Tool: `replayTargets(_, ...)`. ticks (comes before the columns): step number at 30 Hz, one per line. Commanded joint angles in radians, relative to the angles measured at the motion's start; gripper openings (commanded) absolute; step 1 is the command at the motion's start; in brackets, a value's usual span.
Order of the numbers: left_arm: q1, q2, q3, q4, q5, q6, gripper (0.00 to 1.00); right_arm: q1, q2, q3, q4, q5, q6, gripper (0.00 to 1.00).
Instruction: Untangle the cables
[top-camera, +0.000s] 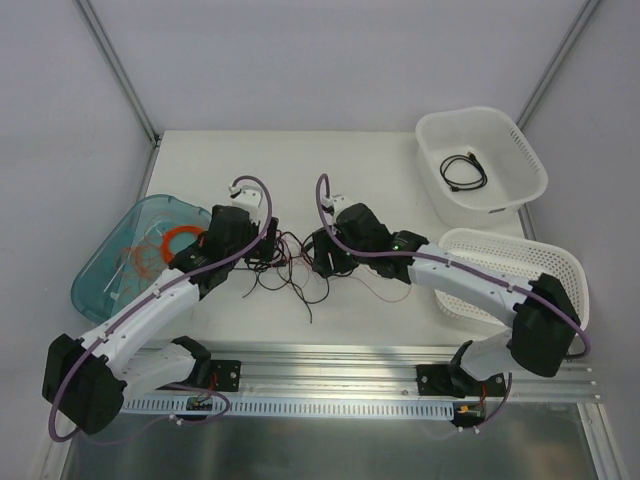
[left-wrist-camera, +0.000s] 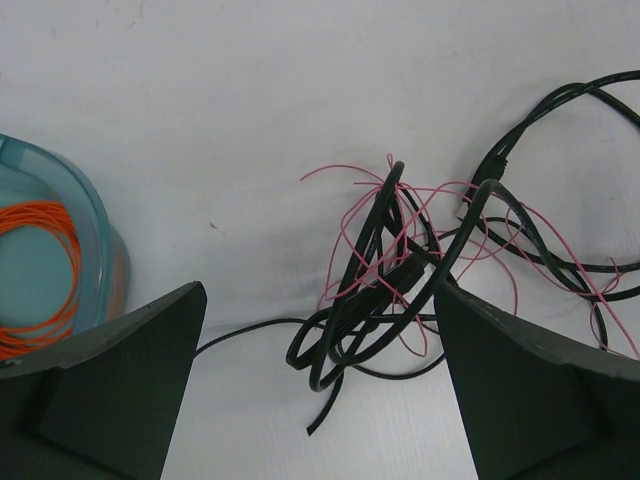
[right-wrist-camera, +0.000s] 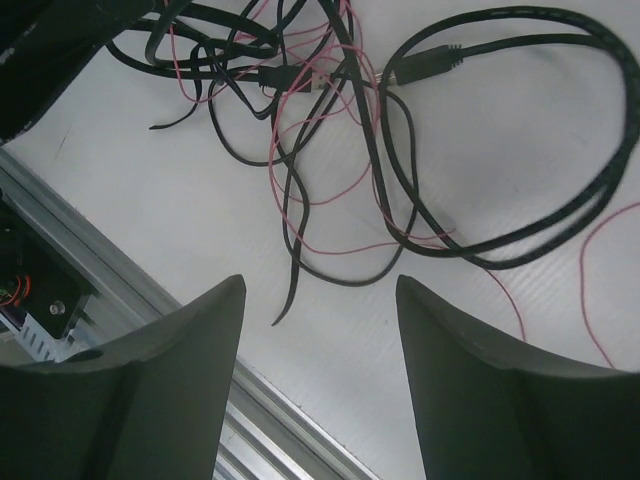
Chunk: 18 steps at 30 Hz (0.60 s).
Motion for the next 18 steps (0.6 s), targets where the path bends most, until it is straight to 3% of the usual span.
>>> replayTargets(1,0.005,0.029,0.004,0.021,0.045,-0.031,0.99,0.010,0.081,0.058,0.149,-0.110,0.030,0.65)
replayTargets(6,0.007,0.088,0.021,0.021,0.053,-0.028,0.99,0.010,0.202,0.086,0.207,-0.127,0.044,0.62)
replayTargets(8,0.010,0.102,0.027,0.021,0.057,-0.029,0.99,0.010,0.227,0.096,0.221,-0.124,0.041,0.54)
replayTargets(9,0.008,0.117,0.029,0.021,0.062,-0.032,0.99,0.010,0.241,0.099,0.226,-0.124,0.034,0.50)
replayTargets(12,0.010,0.148,0.035,0.020,0.076,-0.037,0.98,0.008,0.248,0.121,0.218,-0.131,0.026,0.24)
replayTargets(13,0.008,0.156,0.038,0.021,0.073,-0.040,0.98,0.010,0.244,0.129,0.212,-0.133,0.017,0.10)
replayTargets(14,0.008,0.164,0.039,0.020,0.070,-0.040,0.98,0.010,0.238,0.139,0.192,-0.134,0.014,0.03)
replayTargets(18,0.010,0.214,0.050,0.008,0.039,-0.047,0.98,0.008,0.153,0.164,0.129,-0.114,-0.017,0.01)
